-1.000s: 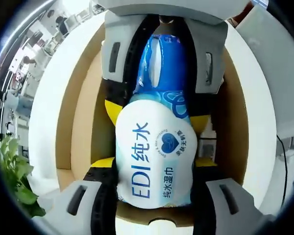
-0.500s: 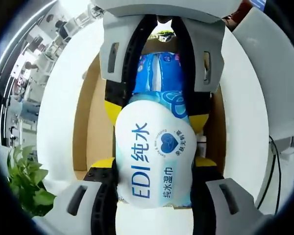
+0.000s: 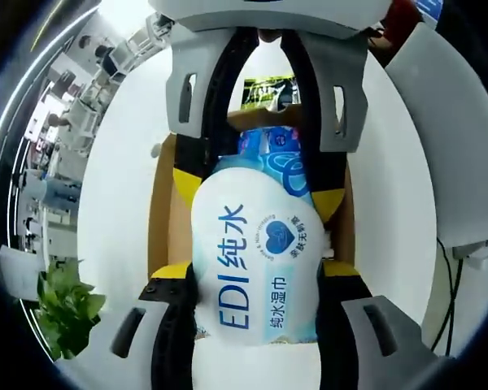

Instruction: Operate the shoe box by opening the lid, removing the specified soft item, and placing it in the target area until the item is outside and the box remains undamaged.

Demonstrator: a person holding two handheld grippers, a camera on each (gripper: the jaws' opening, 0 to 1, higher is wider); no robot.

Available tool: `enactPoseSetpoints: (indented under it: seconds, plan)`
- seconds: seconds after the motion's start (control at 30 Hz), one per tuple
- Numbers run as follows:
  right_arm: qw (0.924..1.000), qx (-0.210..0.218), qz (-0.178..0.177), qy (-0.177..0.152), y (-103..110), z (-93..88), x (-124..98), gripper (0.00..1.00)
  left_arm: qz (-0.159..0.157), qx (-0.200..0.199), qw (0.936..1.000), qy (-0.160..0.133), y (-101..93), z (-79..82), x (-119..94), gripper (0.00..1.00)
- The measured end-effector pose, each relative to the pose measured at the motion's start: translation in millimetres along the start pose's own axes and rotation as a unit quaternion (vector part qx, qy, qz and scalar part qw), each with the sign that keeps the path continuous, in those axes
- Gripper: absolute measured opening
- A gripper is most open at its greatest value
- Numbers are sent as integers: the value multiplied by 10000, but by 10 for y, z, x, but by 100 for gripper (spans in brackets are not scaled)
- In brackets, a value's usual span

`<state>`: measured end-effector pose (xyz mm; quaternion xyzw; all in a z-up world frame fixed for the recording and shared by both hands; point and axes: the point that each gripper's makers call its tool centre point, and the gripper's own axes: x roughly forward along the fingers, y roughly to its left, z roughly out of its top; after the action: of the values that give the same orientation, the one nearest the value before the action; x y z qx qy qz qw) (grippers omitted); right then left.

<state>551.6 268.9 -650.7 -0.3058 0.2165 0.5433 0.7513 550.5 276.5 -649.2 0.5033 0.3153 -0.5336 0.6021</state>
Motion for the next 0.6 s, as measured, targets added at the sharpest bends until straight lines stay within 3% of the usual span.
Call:
enactPoseSetpoints:
  seconds: [0.23, 0.47, 0.6]
  plan:
    - [10000, 1, 24, 34, -34, -93, -317, 44, 1, 9, 10000, 38, -12, 300, -50, 58]
    - [10000, 40, -29, 33, -85, -245, -618, 44, -7, 59, 9996, -263, 2, 689, -56, 58]
    - [9999, 78, -49, 69, -98, -362, -742, 44, -43, 106, 9995, -281, -16, 841, -6, 58]
